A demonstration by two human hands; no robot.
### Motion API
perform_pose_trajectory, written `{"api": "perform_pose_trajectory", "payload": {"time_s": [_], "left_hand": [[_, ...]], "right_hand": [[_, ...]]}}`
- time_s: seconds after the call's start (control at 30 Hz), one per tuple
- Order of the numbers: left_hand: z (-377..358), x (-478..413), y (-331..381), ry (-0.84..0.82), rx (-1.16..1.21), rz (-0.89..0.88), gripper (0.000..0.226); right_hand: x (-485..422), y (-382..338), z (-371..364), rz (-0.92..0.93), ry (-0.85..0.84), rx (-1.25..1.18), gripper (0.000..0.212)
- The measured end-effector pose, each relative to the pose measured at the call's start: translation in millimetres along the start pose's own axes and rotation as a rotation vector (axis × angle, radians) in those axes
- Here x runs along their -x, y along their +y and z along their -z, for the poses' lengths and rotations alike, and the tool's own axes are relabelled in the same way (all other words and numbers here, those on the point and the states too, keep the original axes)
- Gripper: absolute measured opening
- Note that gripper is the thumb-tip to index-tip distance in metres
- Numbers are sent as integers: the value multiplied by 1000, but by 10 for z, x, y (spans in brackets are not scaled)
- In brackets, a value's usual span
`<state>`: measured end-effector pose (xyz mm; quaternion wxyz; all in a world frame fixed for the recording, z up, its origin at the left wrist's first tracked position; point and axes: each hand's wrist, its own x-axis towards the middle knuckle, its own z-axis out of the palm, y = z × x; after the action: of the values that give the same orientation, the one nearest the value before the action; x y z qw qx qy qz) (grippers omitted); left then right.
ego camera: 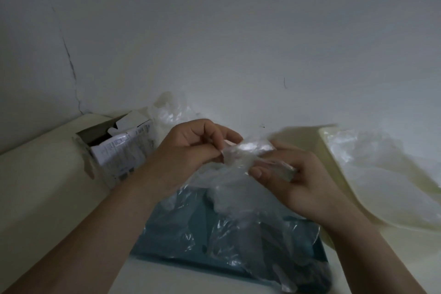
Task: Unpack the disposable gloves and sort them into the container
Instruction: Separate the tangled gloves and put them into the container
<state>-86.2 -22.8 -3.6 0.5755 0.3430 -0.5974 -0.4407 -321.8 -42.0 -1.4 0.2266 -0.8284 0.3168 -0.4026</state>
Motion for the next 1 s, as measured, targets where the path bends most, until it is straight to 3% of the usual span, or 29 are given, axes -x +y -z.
{"api": "perform_pose_trajectory", "payload": {"time_s": [0.07,0.13,0.17,0.23,0.3,0.33,0.43,0.53,0.63,0.83,0.9,1.0], "left_hand": [[-53,-40,-17,158,187,8,20],[-100,-81,-10,281,541,99,10],[-115,-98,-33,323,666,162,19],[-104,-111,-126,337,703,348,56],[-114,-91,-202,204,649,497,94],[-128,-70,-224,121,610,533,100],[-171,-40,-227,12,442,502,73],[-174,-63,-224,77,328,419,41],[-118,-80,-174,135,403,346,13],[37,-123,-99,169,428,341,38],[60,-133,-128,178,446,364,42],[33,-97,-93,42,420,389,50]], "right_hand": [[4,14,-12,-1,12,41,13],[6,42,-20,0,21,42,13],[1,57,-25,2,29,48,12],[-6,96,-44,-4,39,92,14],[-12,132,-59,-7,31,130,20],[-16,137,-63,-6,21,130,20],[-7,146,-66,25,-28,123,14],[4,186,-95,4,-94,154,18],[26,233,-127,-62,-124,189,28],[4,164,-42,-95,-104,113,24],[7,42,-1,-99,-61,-25,15],[16,-119,45,-125,-42,-253,17]]}}
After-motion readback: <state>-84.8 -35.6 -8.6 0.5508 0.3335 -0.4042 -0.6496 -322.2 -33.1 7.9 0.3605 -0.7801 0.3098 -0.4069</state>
